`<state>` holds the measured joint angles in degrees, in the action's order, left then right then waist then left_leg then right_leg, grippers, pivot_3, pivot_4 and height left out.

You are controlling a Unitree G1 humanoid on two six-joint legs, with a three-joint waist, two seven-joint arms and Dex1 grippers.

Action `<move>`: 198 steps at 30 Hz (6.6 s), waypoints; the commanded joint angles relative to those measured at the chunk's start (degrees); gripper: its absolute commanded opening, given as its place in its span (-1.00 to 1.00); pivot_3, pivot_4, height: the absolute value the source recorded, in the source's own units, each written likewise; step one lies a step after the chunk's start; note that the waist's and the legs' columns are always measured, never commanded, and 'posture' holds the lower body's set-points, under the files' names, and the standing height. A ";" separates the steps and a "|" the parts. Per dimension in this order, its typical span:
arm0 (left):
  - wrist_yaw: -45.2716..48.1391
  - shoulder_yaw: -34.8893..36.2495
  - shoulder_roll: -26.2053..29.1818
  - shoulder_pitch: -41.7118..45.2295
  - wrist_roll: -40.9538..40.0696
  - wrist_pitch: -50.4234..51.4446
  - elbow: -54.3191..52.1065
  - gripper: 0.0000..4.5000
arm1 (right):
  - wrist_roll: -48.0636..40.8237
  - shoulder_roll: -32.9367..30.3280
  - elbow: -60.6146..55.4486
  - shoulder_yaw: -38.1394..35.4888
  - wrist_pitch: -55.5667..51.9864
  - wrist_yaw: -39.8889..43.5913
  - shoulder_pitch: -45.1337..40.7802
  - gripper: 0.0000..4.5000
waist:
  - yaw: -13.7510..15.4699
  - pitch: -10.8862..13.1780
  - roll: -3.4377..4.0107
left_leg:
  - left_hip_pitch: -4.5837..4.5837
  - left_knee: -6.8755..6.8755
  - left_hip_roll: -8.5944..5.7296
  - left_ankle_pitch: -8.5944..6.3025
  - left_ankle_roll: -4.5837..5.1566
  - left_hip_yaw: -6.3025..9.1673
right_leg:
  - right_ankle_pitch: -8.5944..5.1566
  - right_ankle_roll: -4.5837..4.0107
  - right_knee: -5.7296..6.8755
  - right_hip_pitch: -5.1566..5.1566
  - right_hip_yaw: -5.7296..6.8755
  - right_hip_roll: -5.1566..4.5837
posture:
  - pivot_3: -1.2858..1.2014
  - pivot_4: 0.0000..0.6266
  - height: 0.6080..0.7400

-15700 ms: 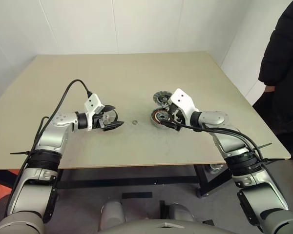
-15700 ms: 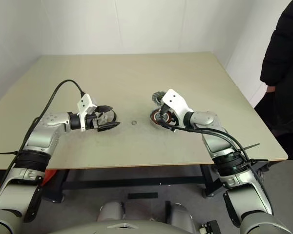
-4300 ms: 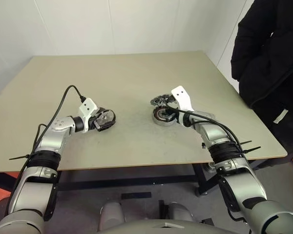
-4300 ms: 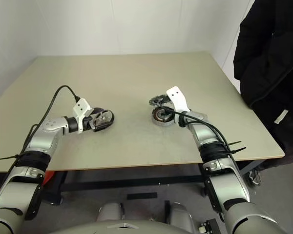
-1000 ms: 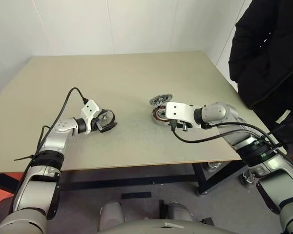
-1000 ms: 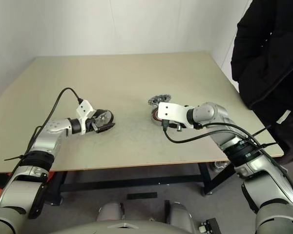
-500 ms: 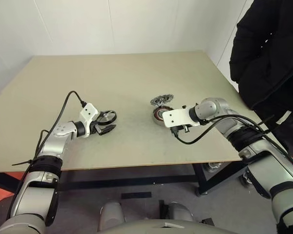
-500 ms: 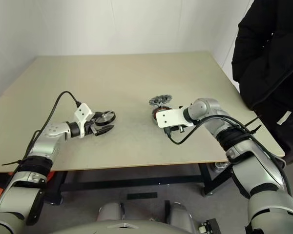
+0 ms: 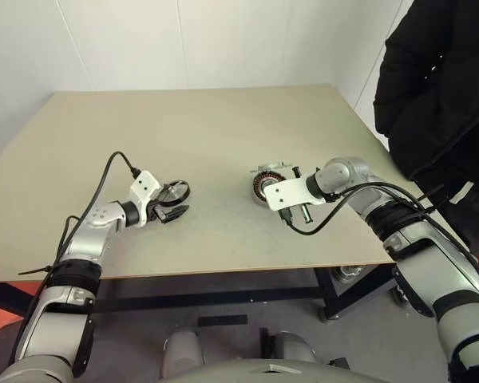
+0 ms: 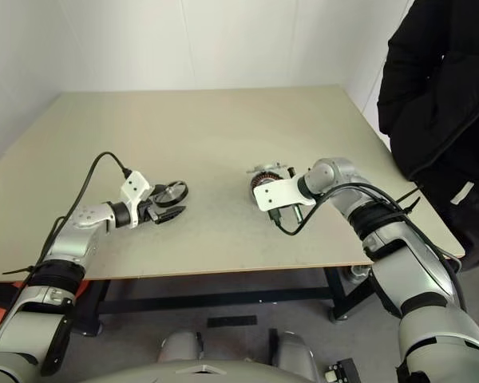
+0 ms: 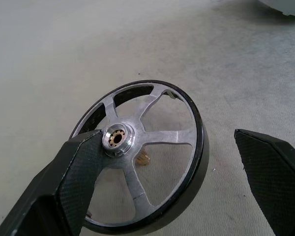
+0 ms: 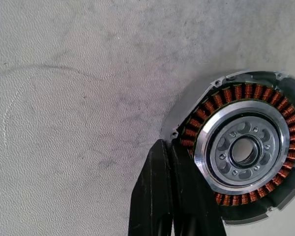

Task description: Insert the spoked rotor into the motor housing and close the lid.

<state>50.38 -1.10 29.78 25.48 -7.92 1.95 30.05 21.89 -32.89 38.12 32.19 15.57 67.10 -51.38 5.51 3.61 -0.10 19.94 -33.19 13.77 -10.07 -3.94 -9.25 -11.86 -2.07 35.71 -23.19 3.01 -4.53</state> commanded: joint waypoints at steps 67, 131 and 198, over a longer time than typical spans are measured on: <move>-0.55 13.66 -1.26 3.44 -16.16 29.49 2.63 1.00 | -40.46 21.96 -51.20 -28.72 -83.37 -30.56 6.51 0.49 | 0.58 0.06 0.08 | -0.03 0.35 -0.01 0.33 -0.58 0.22 | -0.02 -0.05 -0.01 -0.12 -0.02 0.12 | 0.03 -1.00 1.00; -14.58 23.73 -15.57 7.48 -26.54 45.69 7.83 0.15 | -43.60 18.72 -46.20 -28.16 -76.37 -38.02 6.94 0.51 | 3.28 -0.06 0.27 | -0.17 0.53 -0.41 0.41 -0.70 0.59 | -0.31 0.54 -0.20 0.36 0.03 -0.12 | 0.03 -1.00 1.00; -11.22 28.55 -16.11 15.40 -41.77 73.93 8.68 -0.81 | -29.83 -2.57 -50.75 -26.44 -68.17 -42.53 31.00 0.51 | 2.97 -0.45 0.85 | 0.41 0.98 -1.10 0.03 0.12 0.67 | -0.27 0.70 -1.05 0.21 0.02 -0.57 | 0.03 -1.00 1.00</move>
<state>37.78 26.52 13.77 38.70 -47.07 74.54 40.42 -8.92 -35.59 -12.00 6.06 -53.67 24.83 -19.64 8.48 3.17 0.75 20.35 -32.23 12.67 -10.05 -3.82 -8.58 -12.13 -1.37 34.65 -22.97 3.03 -5.11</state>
